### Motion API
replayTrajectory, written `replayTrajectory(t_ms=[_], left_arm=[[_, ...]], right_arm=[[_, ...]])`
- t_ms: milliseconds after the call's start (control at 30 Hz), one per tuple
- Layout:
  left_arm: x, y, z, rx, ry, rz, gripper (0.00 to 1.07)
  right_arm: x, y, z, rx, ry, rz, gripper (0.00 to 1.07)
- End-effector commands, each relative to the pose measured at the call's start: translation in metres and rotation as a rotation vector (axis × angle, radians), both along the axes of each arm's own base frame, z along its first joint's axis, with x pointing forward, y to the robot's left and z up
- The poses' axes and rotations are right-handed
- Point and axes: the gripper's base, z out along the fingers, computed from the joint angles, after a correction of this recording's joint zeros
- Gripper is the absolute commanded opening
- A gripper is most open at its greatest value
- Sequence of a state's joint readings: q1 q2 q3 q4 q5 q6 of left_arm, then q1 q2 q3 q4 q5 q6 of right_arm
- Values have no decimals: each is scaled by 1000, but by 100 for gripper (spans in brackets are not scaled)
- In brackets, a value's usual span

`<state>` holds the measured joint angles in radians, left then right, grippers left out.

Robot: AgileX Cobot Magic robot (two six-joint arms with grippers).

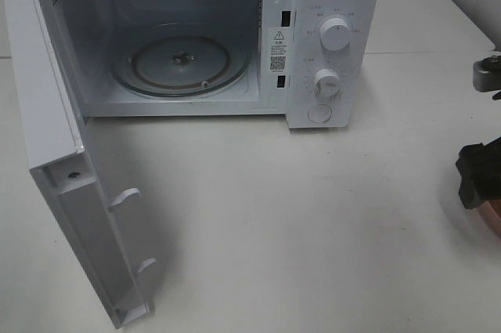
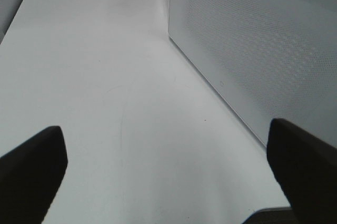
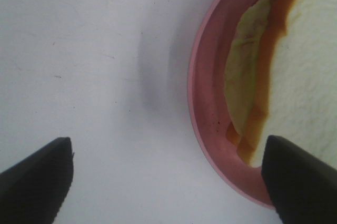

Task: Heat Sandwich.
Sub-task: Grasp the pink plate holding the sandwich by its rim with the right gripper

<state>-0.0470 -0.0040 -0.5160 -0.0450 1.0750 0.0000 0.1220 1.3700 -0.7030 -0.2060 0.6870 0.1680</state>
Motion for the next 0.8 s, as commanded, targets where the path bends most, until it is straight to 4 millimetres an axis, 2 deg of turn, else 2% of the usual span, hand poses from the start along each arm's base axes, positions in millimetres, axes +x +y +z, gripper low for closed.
replayTrajectory(t_ms=[33, 467, 800], left_arm=[[-3, 0, 1, -6, -29, 0, 98], [-3, 0, 1, -6, -29, 0, 98], [-3, 0, 1, -6, -29, 0, 98]], right_arm=[[9, 1, -13, -2, 21, 12, 92], [23, 3, -46, 2, 83, 26, 90], [33, -7, -58, 5, 104, -9, 89]])
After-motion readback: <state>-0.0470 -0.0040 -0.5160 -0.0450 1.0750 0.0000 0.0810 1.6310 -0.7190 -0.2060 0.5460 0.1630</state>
